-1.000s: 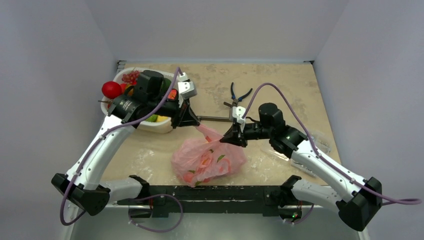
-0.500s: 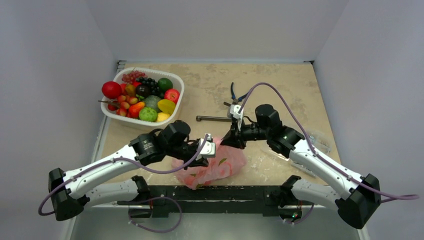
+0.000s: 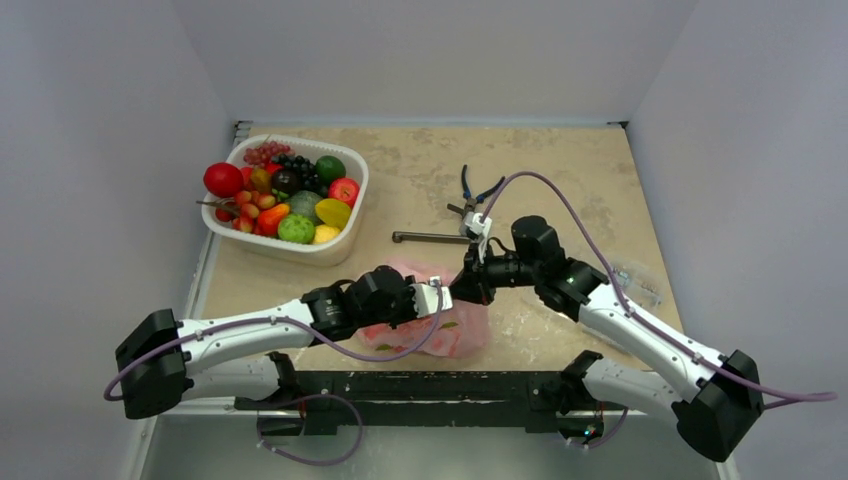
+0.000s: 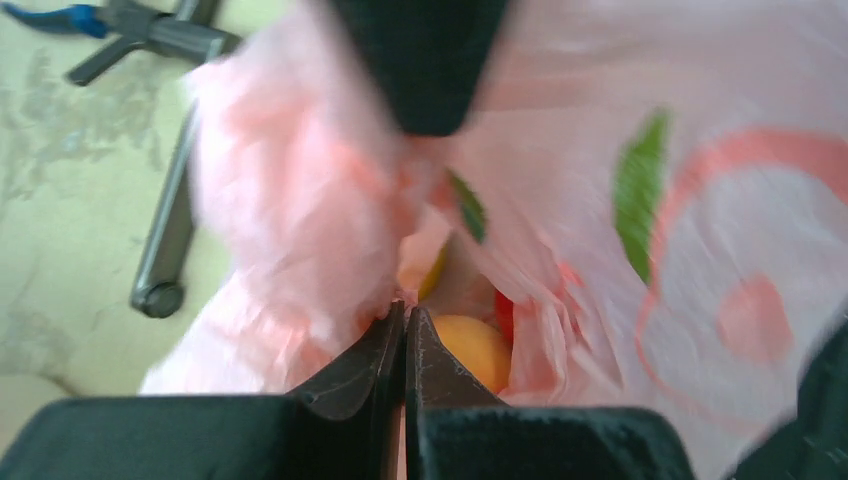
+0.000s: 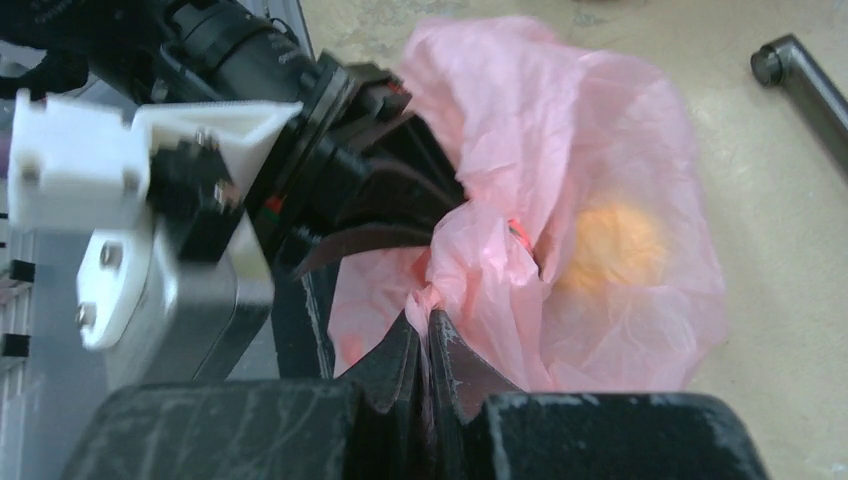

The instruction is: Place the fake fruits into the plastic bag and tie a complex knot

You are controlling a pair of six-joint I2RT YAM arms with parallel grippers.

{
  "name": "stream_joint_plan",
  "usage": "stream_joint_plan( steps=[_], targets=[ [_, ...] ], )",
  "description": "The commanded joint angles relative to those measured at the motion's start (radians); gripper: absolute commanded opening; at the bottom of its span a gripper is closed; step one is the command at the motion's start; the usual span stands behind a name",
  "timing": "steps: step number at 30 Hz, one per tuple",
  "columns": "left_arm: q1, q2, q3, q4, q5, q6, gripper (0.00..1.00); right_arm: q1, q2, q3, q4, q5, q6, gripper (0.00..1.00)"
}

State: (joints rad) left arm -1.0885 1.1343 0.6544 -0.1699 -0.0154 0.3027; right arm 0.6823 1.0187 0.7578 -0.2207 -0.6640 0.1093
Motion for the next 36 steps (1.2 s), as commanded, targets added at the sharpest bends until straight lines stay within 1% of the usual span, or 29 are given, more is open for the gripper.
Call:
stream_joint_plan(
  steps=[1,3,5,10,12,14,16,17,18,20,22,23,24,26,27,28,29,31,32,33,34,36],
  targets=[
    [0.084,-0.001,-0.078,0.249,-0.143,0.018,0.00,-0.007,-0.080,-0.041,0.080,-0.037,0.132,0.00],
    [0.155,-0.036,-0.098,0.298,0.044,-0.019,0.00,-0.006,-0.095,-0.071,0.113,-0.049,0.183,0.00],
    [0.166,-0.065,-0.132,0.362,0.176,-0.026,0.00,-0.007,-0.100,-0.089,0.157,-0.061,0.236,0.00],
    [0.167,-0.067,-0.138,0.326,0.424,-0.125,0.00,-0.005,-0.106,-0.103,0.208,-0.074,0.270,0.00],
    [0.166,-0.052,-0.137,0.324,0.466,-0.208,0.00,-0.006,-0.110,-0.107,0.215,-0.090,0.278,0.00],
    [0.171,-0.032,-0.134,0.327,0.439,-0.309,0.00,-0.005,-0.115,-0.105,0.215,-0.106,0.277,0.00],
    [0.180,-0.031,-0.143,0.339,0.422,-0.368,0.00,-0.005,-0.124,-0.090,0.187,-0.120,0.248,0.00],
    [0.180,-0.037,-0.151,0.351,0.406,-0.382,0.00,-0.005,-0.129,-0.077,0.161,-0.121,0.223,0.04],
    [0.180,-0.041,-0.155,0.356,0.394,-0.390,0.00,-0.005,-0.134,-0.059,0.131,-0.126,0.194,0.14],
    [0.180,-0.040,-0.152,0.357,0.384,-0.391,0.00,-0.010,-0.133,-0.014,0.059,-0.123,0.164,0.43],
    [0.180,-0.030,-0.146,0.360,0.360,-0.390,0.00,-0.033,-0.109,0.071,-0.048,-0.095,0.100,0.68],
    [0.180,-0.024,-0.145,0.363,0.354,-0.384,0.00,-0.059,-0.095,0.110,-0.071,-0.105,0.089,0.75],
    [0.180,-0.019,-0.147,0.368,0.350,-0.374,0.00,-0.102,-0.078,0.145,-0.082,-0.133,0.090,0.79],
    [0.180,-0.011,-0.150,0.381,0.337,-0.360,0.00,-0.198,-0.037,0.197,-0.073,-0.199,0.122,0.83],
    [0.180,-0.008,-0.152,0.388,0.331,-0.354,0.00,-0.235,-0.011,0.218,-0.072,-0.206,0.134,0.82],
    [0.180,-0.006,-0.153,0.394,0.325,-0.348,0.00,-0.259,0.019,0.240,-0.077,-0.196,0.131,0.77],
    [0.180,-0.005,-0.154,0.399,0.323,-0.340,0.00,-0.272,0.055,0.248,-0.077,-0.187,0.121,0.68],
    [0.180,-0.007,-0.153,0.408,0.322,-0.331,0.00,-0.275,0.131,0.268,-0.123,-0.160,0.037,0.45],
    [0.179,-0.007,-0.152,0.413,0.320,-0.327,0.00,-0.272,0.170,0.268,-0.137,-0.157,0.007,0.36],
    [0.178,-0.007,-0.150,0.419,0.319,-0.324,0.00,-0.288,0.206,0.264,-0.142,-0.154,-0.012,0.30],
    [0.179,-0.004,-0.148,0.426,0.318,-0.319,0.00,-0.256,0.238,0.253,-0.134,-0.156,-0.017,0.23],
    [0.178,0.000,-0.144,0.435,0.315,-0.308,0.00,-0.241,0.290,0.223,-0.118,-0.162,-0.031,0.15]
  ],
)
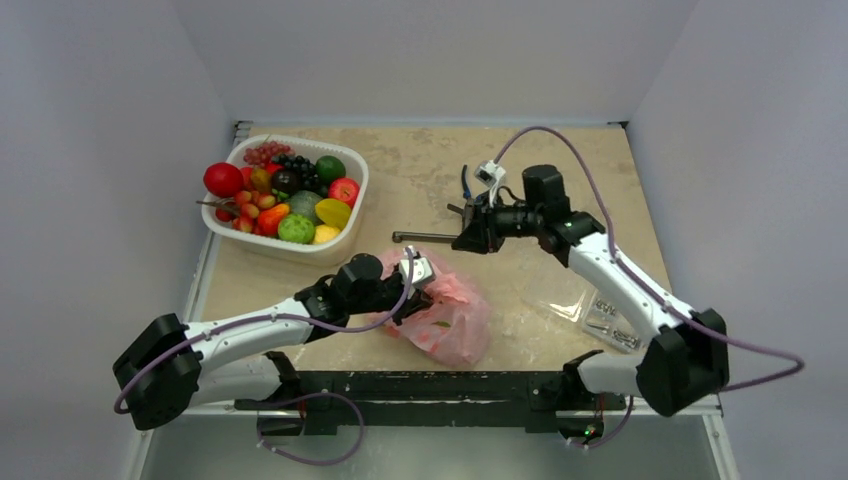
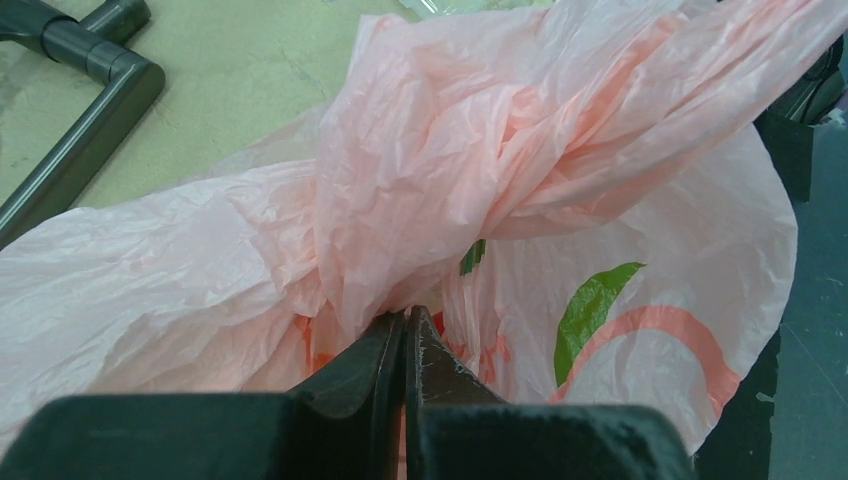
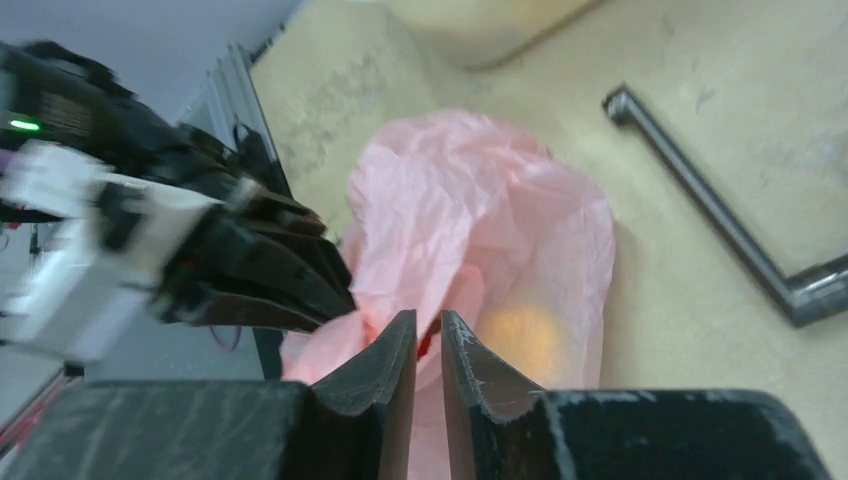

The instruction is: Place the fake fruits into the plastic bag and tie a complex knot

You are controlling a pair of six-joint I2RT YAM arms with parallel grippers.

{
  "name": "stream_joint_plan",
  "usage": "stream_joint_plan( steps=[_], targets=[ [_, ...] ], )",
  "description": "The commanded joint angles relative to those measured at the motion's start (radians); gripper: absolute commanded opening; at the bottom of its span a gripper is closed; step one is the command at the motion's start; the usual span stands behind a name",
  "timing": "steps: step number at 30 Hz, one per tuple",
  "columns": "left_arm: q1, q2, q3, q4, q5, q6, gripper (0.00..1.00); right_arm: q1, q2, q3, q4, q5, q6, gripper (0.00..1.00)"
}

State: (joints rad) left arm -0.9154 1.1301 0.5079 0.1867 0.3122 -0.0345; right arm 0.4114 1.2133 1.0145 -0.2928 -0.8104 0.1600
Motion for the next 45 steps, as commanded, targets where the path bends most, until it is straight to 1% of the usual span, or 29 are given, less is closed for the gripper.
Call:
stream_joint_plan(
  steps=[1,3,4,5,9,10,12,15,17,20,22,24,28,30,35,37,38,39,42,43,45],
  targets=[
    [0.004,0.007,0.002,0.085,-0.009,0.057,0.00,0.033,0.115,-0.049,-0.039,-0.025,-0.083,0.12],
    [0.002,0.008,-0.005,0.107,-0.006,0.094,0.00,0.033,0.156,-0.066,-0.044,-0.074,-0.091,0.11],
    [0.001,0.010,-0.008,0.114,-0.006,0.104,0.00,0.035,0.174,-0.072,-0.049,-0.099,-0.096,0.14],
    [0.000,0.017,-0.008,0.117,-0.014,0.113,0.00,0.034,0.181,-0.077,-0.055,-0.124,-0.099,0.19],
    [0.000,0.043,-0.001,0.146,-0.039,0.087,0.00,0.059,0.178,-0.115,-0.065,-0.202,-0.075,0.45],
    [0.000,0.050,0.002,0.153,-0.041,0.070,0.00,0.071,0.169,-0.130,-0.047,-0.212,-0.053,0.50],
    [0.000,0.066,0.004,0.166,-0.047,0.012,0.00,0.106,0.151,-0.169,0.021,-0.219,0.030,0.56],
    [0.002,0.083,0.005,0.193,-0.061,-0.084,0.00,0.155,0.140,-0.238,0.169,-0.219,0.166,0.58],
    [0.003,0.075,-0.001,0.223,-0.058,-0.139,0.00,0.173,0.140,-0.289,0.296,-0.212,0.246,0.63],
    [0.014,0.040,0.004,0.243,-0.046,-0.235,0.00,0.175,0.156,-0.309,0.386,-0.193,0.296,0.67],
    [0.027,0.019,0.006,0.263,0.019,-0.301,0.00,0.179,0.159,-0.315,0.462,-0.171,0.328,0.69],
    [0.054,0.014,0.007,0.304,0.143,-0.366,0.00,0.179,0.168,-0.312,0.528,-0.150,0.348,0.70],
    [0.097,0.026,-0.022,0.355,0.355,-0.456,0.00,0.182,0.204,-0.267,0.545,-0.135,0.302,0.70],
    [0.112,0.057,-0.024,0.369,0.410,-0.506,0.00,0.184,0.207,-0.258,0.578,-0.136,0.318,0.71],
    [0.195,0.202,-0.022,0.610,0.493,-0.708,0.00,0.220,0.154,-0.278,0.623,-0.110,0.378,0.74],
    [0.218,0.284,-0.007,0.769,0.533,-0.828,0.00,0.224,0.134,-0.294,0.618,-0.098,0.373,0.77],
    [0.223,0.314,0.005,0.822,0.550,-0.881,0.00,0.224,0.129,-0.295,0.594,-0.102,0.341,0.78],
    [0.227,0.332,0.015,0.844,0.555,-0.892,0.00,0.221,0.124,-0.277,0.527,-0.118,0.294,0.80],
    [0.242,0.343,0.019,0.828,0.536,-0.889,0.00,0.174,0.086,-0.217,0.296,-0.118,0.137,0.86],
    [0.246,0.343,0.014,0.823,0.534,-0.885,0.00,0.153,0.063,-0.210,0.241,-0.116,0.107,0.88],
    [0.250,0.330,0.000,0.806,0.525,-0.876,0.00,0.111,0.012,-0.215,0.152,-0.112,0.078,0.95]
  ],
)
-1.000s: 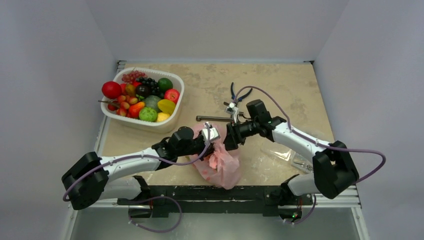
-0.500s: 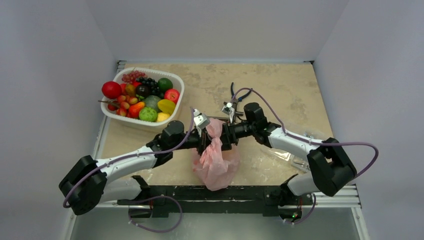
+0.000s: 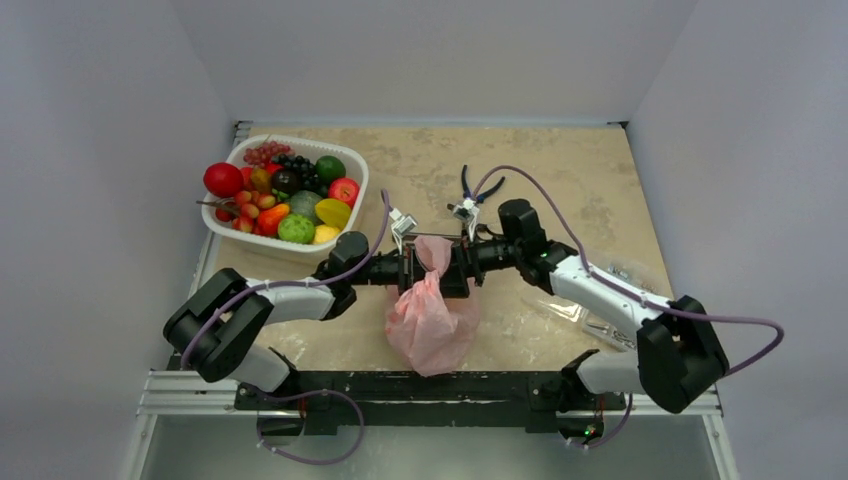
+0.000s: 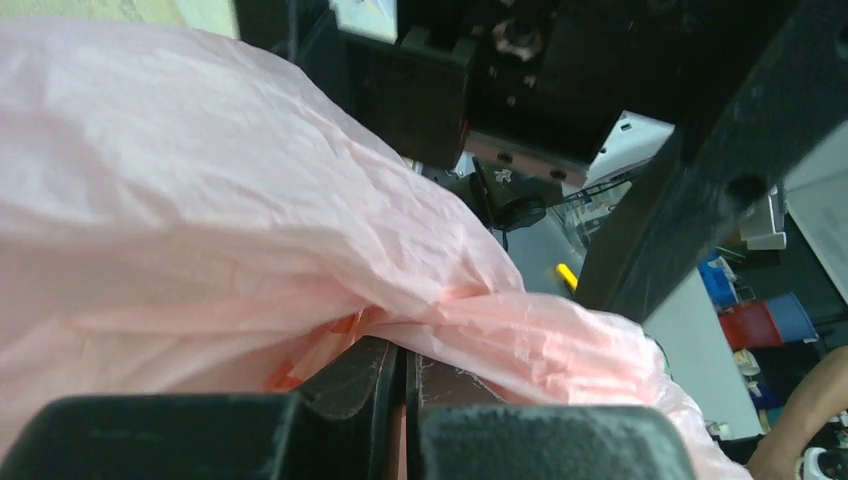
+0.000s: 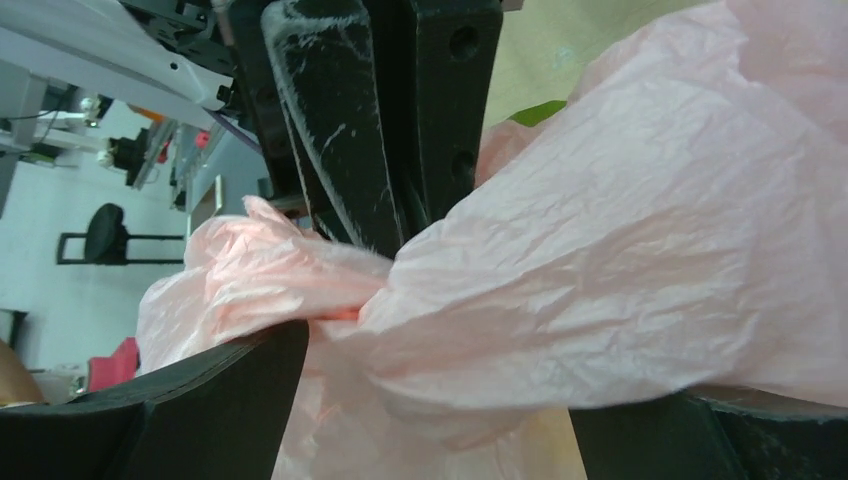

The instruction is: Place the fake fruits into the plastic bag and tie a complex knot

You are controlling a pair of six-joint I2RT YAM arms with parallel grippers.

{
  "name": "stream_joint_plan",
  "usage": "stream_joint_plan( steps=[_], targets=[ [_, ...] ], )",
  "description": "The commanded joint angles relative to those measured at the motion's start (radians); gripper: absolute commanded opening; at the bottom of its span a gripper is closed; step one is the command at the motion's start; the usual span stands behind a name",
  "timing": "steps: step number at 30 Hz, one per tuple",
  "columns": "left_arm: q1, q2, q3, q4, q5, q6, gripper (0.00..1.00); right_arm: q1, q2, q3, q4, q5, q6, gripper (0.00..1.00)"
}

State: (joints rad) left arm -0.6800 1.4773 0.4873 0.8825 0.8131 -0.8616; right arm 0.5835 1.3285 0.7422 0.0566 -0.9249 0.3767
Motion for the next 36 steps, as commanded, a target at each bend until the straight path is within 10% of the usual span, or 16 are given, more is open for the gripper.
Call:
stream_joint_plan(
  steps=[1,8,14,17,36],
  targets=[
    [0.016,-0.029,0.017,0.094,0.023,-0.042,0.00,-0.079,-0.126,0.055,-0.230,0.008,-0.149,0.97],
    [0.017,-0.069,-0.007,0.034,0.018,0.002,0.00,-0.137,-0.252,0.050,-0.353,0.014,-0.153,0.86],
    [0.015,-0.062,0.011,0.061,0.036,-0.015,0.00,-0.133,-0.281,-0.017,-0.257,0.027,-0.071,0.26],
    [0.013,-0.057,0.017,0.074,0.036,-0.024,0.00,-0.104,-0.258,-0.055,-0.160,0.013,-0.016,0.13],
    [-0.095,-0.049,0.056,0.112,0.059,0.014,0.00,-0.012,-0.144,-0.023,0.087,0.027,0.086,0.68]
  ],
)
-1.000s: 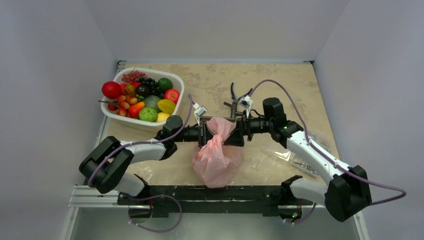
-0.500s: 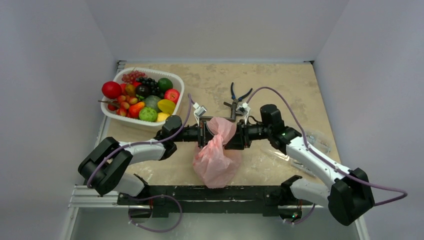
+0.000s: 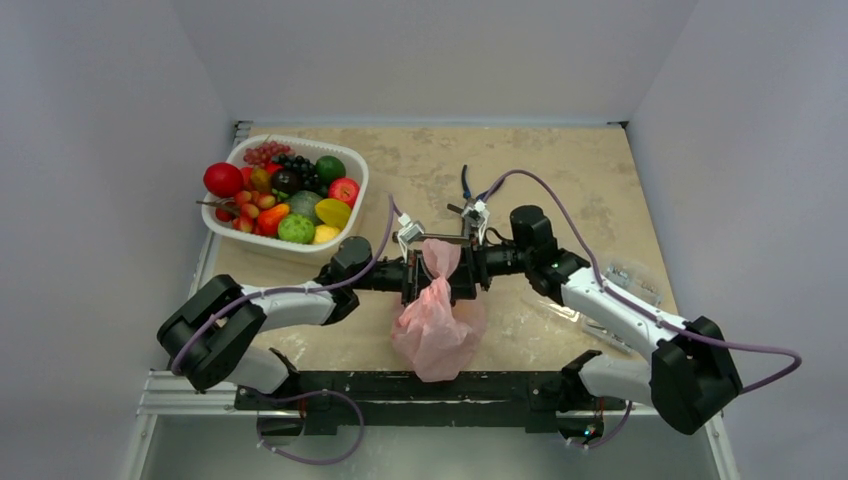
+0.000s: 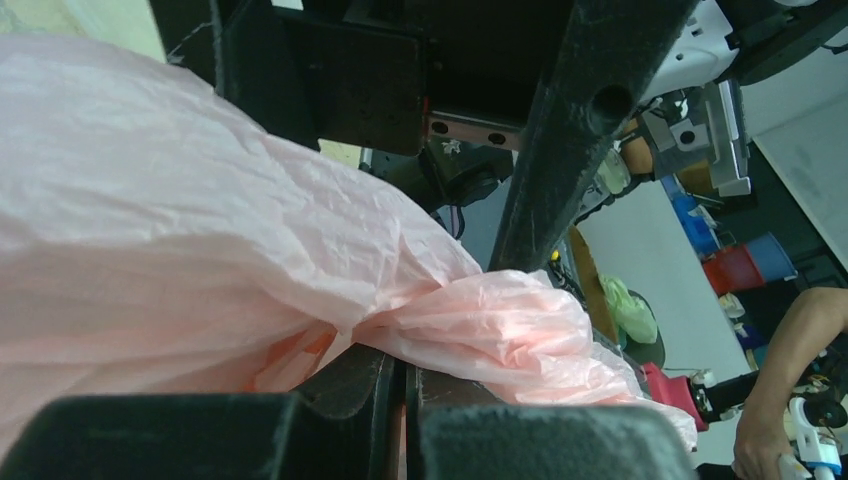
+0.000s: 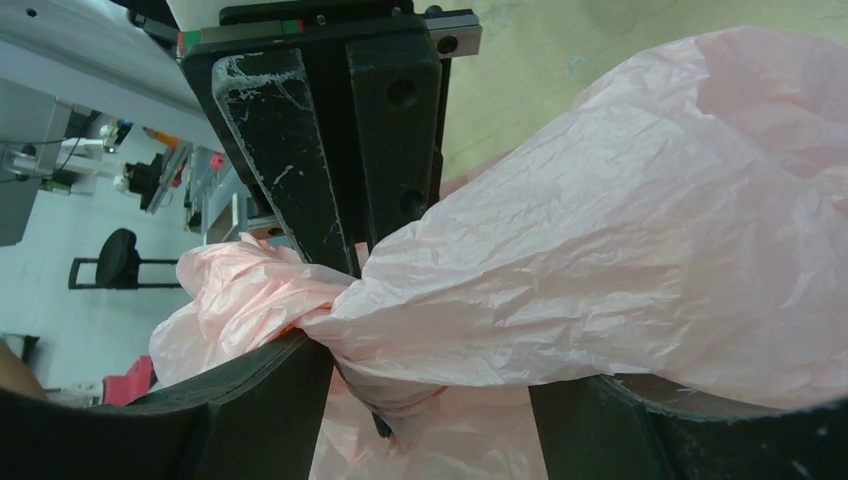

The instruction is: Place the fake fruits into the plastic bag and tie a complex knot

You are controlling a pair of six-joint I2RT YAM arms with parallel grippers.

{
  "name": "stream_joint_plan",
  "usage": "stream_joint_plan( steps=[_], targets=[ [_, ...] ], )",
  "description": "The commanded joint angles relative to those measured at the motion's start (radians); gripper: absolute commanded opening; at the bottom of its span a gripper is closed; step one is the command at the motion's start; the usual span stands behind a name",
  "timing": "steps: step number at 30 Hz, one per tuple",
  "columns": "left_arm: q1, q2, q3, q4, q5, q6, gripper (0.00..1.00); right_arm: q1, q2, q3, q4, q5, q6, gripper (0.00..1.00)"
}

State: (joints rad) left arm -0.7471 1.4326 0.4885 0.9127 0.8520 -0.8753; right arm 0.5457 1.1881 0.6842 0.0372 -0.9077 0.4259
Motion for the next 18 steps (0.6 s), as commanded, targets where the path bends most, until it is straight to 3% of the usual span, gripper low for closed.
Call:
stream_joint_plan(
  steps=[1,8,14,15,18],
  targets=[
    [-0.028,0.009,0.059,0.093,0.017,0.018,0.00,0.034,-0.004,0.034,0.119,0.009,0.045,0.70],
    [-0.012,0.070,0.090,0.146,0.000,-0.036,0.00,0.053,-0.011,0.007,0.142,0.010,0.068,0.83],
    [0.012,0.033,0.058,0.086,0.000,0.016,0.00,-0.008,-0.064,0.122,-0.259,-0.047,-0.188,0.91],
    [0.011,0.029,0.058,0.078,-0.002,0.020,0.00,-0.019,-0.072,0.150,-0.330,-0.049,-0.233,0.97],
    [0.012,0.032,0.062,0.083,0.004,0.023,0.00,-0.062,-0.087,0.213,-0.475,-0.059,-0.310,0.99]
  ],
)
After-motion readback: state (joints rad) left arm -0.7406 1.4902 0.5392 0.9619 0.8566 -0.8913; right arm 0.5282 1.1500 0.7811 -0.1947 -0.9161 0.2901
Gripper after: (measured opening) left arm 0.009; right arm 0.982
